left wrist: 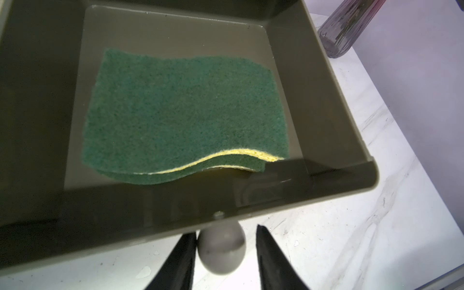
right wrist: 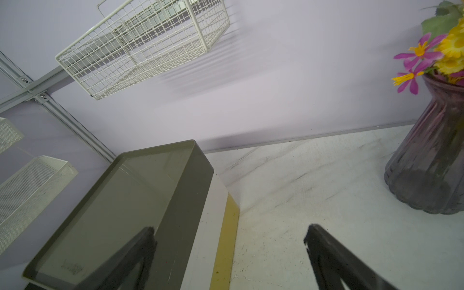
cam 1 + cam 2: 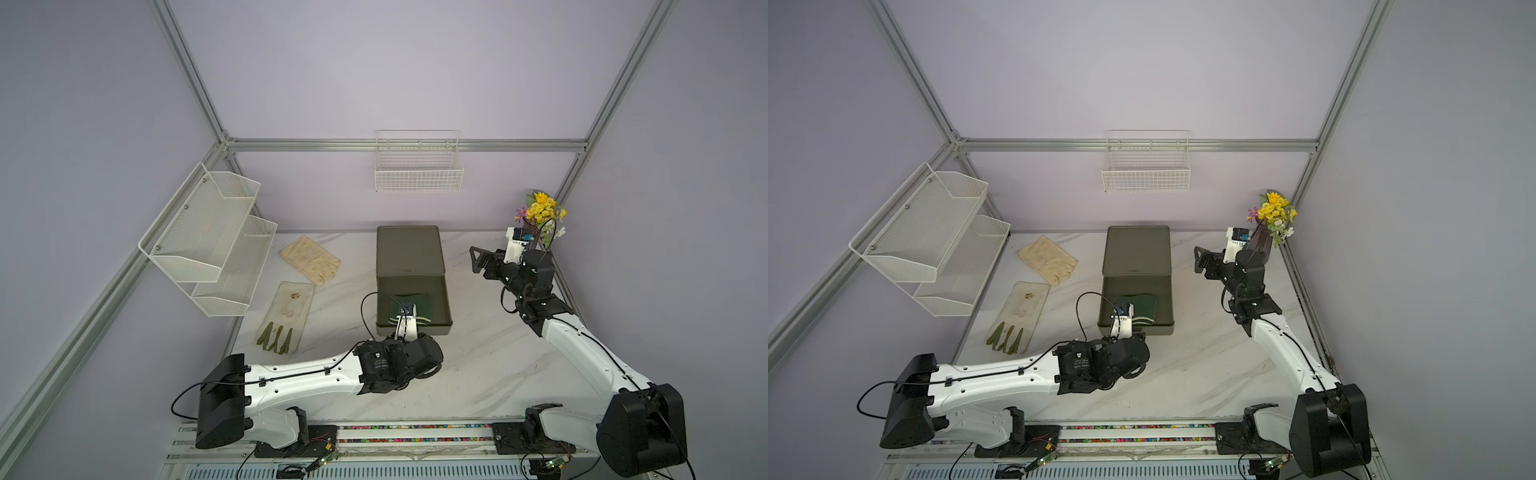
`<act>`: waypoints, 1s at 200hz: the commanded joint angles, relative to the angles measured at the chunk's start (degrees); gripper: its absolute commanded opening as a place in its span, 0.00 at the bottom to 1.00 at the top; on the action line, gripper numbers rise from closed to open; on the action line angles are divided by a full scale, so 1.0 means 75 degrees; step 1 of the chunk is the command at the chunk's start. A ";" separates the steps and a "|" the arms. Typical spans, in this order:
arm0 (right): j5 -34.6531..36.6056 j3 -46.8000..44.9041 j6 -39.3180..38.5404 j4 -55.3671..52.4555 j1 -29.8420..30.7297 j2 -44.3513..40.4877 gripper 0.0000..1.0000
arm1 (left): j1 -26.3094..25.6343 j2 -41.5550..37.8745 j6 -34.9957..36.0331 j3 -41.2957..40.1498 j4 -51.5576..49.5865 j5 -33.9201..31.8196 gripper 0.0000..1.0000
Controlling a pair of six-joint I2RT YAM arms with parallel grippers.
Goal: Take the sponge out of the drawer
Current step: Open the drawer in the storage box.
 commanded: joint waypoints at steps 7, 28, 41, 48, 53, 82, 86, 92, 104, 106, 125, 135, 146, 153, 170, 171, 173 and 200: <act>-0.0046 -0.0086 0.0040 -0.0059 0.0049 0.0050 0.97 | -0.0026 -0.0159 -0.0069 0.0076 0.0110 -0.0137 0.56; -0.0060 -0.0078 0.0042 -0.0067 0.0051 0.0074 0.97 | -0.0022 -0.0243 -0.0021 0.0086 0.0107 -0.0097 0.60; -0.0072 -0.0057 0.0029 -0.0106 0.0049 0.0096 0.97 | -0.0032 -0.0354 0.0098 0.0121 0.0098 -0.0001 0.63; -0.0075 -0.0043 0.0017 -0.0137 0.0059 0.0087 0.97 | -0.0032 -0.0434 0.0162 0.0134 0.0091 0.0062 0.64; -0.0072 -0.0045 0.0017 -0.0136 0.0056 0.0098 0.97 | -0.0032 -0.0514 0.0207 0.0147 0.0078 0.0116 0.65; -0.0072 -0.0019 0.0005 -0.0143 0.0061 0.0125 0.97 | -0.0049 -0.0951 0.0730 0.0486 -0.0358 0.0377 0.74; -0.0072 -0.0019 0.0005 -0.0143 0.0064 0.0138 0.97 | -0.0055 -0.1002 0.0799 0.0562 -0.0450 0.0399 0.75; -0.0072 -0.0020 0.0005 -0.0141 0.0071 0.0147 0.97 | -0.0049 -0.1067 0.0890 0.0699 -0.0603 0.0435 0.76; -0.0072 -0.0019 0.0005 -0.0150 0.0070 0.0173 0.97 | -0.0078 -0.1170 0.1028 0.0956 -0.0873 0.0501 0.79; -0.0072 -0.0019 0.0005 -0.0149 0.0063 0.0170 0.97 | -0.0073 -0.1188 0.1051 0.1002 -0.0908 0.0514 0.79; -0.0078 -0.0009 -0.0006 -0.0141 0.0065 0.0203 0.97 | -0.0073 -0.1284 0.1379 0.1475 -0.1284 0.0629 0.84; -0.0078 -0.0013 -0.0002 -0.0147 0.0072 0.0225 0.97 | -0.0079 -0.1254 0.1666 0.1777 -0.1450 0.0660 0.88; -0.0072 -0.0007 -0.0003 -0.0144 0.0075 0.0227 0.97 | -0.0079 -0.1127 0.2002 0.2183 -0.1719 0.0599 0.94; -0.0072 0.0000 -0.0005 -0.0148 0.0078 0.0240 0.97 | -0.0079 -0.1020 0.2238 0.2442 -0.1894 0.0534 0.98; -0.0105 0.0019 0.0000 -0.0173 0.0079 0.0254 0.97 | -0.0073 -0.0809 0.2768 0.2941 -0.2198 0.0351 1.00; -0.0112 0.0024 -0.0003 -0.0175 0.0082 0.0252 0.97 | -0.0076 -0.0795 0.2806 0.2956 -0.2204 0.0347 1.00; -0.0111 0.0027 0.0003 -0.0185 0.0083 0.0254 0.97 | -0.0072 -0.0778 0.2861 0.3002 -0.2216 0.0338 1.00; -0.0252 0.0130 -0.0074 -0.0304 0.0090 0.0251 0.97 | 0.0139 -0.0695 0.3259 0.3163 -0.2163 0.0303 1.00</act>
